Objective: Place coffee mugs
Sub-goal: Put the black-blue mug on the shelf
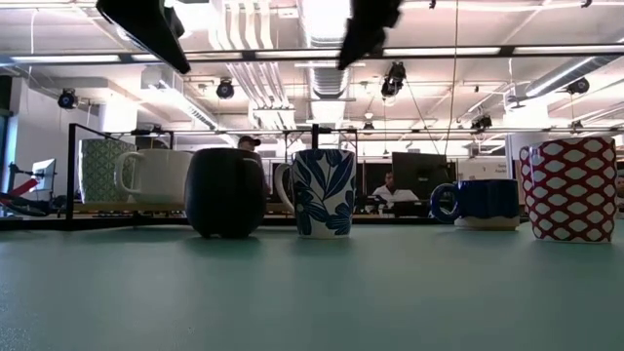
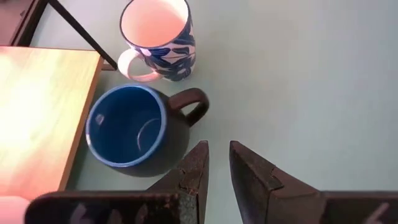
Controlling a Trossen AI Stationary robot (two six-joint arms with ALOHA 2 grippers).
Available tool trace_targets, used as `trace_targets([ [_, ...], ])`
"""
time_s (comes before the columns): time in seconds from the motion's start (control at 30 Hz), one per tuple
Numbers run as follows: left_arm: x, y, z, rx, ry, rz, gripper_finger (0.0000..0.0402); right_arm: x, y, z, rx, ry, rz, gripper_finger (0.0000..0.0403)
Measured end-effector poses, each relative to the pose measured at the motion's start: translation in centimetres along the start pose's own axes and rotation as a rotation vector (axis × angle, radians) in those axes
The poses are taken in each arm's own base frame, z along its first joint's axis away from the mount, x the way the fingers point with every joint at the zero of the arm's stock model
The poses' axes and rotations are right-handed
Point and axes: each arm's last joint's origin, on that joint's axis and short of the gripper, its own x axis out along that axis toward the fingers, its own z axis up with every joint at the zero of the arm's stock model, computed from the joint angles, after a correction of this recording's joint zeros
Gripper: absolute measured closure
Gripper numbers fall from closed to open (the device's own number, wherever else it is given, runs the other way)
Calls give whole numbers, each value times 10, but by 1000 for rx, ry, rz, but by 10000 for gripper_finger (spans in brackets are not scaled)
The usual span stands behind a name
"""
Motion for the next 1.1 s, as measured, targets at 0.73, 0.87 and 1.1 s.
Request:
trace_targets([
  [0.73,62,-5,11,46,78,74,337,-2,11,-154,555,220,-174,284],
  [0.87,73,5,13,65,110,105,317,5,12,-163,551,256,-185,284],
  [1.1,86,20,11,56,186,128,281,8,12,-176,537,297,-195,284],
])
